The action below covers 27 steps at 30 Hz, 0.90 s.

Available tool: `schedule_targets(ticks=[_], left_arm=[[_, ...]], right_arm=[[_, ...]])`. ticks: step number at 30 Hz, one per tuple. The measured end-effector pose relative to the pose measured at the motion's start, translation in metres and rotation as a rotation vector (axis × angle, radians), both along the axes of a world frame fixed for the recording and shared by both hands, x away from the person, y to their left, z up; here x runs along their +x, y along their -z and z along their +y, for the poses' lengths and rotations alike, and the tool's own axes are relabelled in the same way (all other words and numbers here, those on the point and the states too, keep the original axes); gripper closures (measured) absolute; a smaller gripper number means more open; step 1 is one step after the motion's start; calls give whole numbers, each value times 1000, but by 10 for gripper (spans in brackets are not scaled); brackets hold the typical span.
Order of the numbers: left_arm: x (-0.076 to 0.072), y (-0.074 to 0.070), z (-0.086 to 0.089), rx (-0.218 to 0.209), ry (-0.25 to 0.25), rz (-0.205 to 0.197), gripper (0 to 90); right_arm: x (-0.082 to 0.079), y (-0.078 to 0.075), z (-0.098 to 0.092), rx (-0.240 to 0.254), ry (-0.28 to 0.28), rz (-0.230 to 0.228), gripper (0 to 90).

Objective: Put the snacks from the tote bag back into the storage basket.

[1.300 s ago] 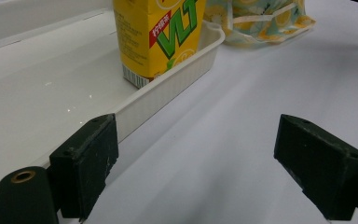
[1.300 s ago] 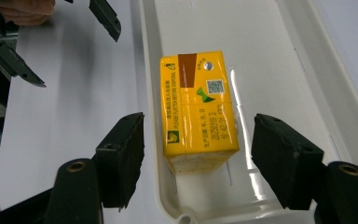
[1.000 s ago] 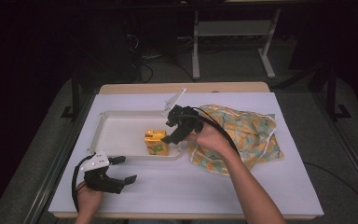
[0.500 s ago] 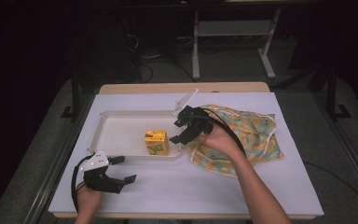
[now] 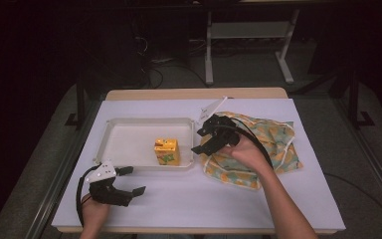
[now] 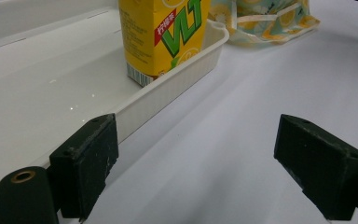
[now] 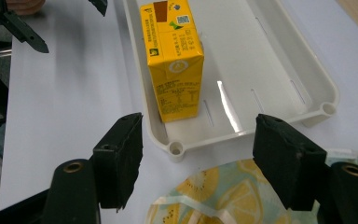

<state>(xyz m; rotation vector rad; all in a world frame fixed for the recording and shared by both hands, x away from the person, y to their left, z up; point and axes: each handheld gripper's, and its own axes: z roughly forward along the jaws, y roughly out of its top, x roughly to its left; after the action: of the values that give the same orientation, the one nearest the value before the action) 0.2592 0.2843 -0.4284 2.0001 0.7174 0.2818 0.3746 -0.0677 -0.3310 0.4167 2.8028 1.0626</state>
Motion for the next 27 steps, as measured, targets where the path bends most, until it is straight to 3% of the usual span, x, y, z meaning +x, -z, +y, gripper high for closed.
schedule_targets(ticks=[27], left_arm=[[-1, 1, -2, 2, -5, 2, 134]], right_arm=[[-18, 14, -63, 21, 126, 42, 307]])
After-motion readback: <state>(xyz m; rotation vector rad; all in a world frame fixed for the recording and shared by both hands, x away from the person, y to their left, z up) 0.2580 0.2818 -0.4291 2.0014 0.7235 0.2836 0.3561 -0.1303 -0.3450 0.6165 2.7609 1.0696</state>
